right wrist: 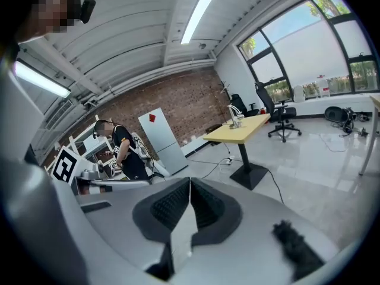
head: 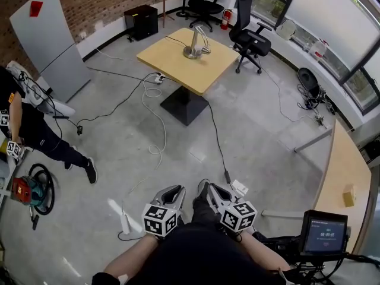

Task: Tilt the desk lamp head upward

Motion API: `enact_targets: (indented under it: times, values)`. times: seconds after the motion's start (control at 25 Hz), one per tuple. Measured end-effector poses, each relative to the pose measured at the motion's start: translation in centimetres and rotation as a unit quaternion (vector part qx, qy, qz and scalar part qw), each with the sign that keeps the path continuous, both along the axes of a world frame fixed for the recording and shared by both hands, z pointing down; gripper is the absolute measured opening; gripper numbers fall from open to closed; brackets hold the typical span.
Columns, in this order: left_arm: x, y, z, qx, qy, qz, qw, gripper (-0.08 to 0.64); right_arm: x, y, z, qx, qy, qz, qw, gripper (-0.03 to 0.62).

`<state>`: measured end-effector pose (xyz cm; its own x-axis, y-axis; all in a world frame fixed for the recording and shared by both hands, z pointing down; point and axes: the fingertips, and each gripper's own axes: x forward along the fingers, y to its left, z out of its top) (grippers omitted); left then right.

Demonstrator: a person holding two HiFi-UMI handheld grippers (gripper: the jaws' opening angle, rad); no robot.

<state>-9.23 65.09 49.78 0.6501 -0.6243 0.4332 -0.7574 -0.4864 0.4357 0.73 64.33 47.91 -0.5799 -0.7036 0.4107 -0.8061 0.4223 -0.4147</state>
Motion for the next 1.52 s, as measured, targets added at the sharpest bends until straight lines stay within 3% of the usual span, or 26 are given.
enact_targets:
  times: [0.36, 0.96, 1.24, 1.52]
  values:
    - [0.7, -7.0, 1.1, -0.009, -0.017, -0.026, 0.9995, 0.051, 0.7, -7.7, 1.3, -0.010, -0.015, -0.026, 0.999, 0.006]
    - [8.9, -21.3, 0.5, -0.015, -0.046, -0.027, 0.9985, 0.051, 8.2, -22.3, 1.3, -0.024, -0.039, -0.039, 0.998, 0.006]
    - [11.6, -25.2, 0.1, -0.004, -0.045, -0.035, 0.9984, 0.051, 10.9, -26.3, 1.5, -0.021, -0.039, -0.047, 0.998, 0.006]
    - [11.6, -27.5, 0.1, -0.005, -0.049, -0.052, 0.9975, 0.051, 11.5, -28.6, 2.0, -0.026, -0.045, -0.052, 0.997, 0.006]
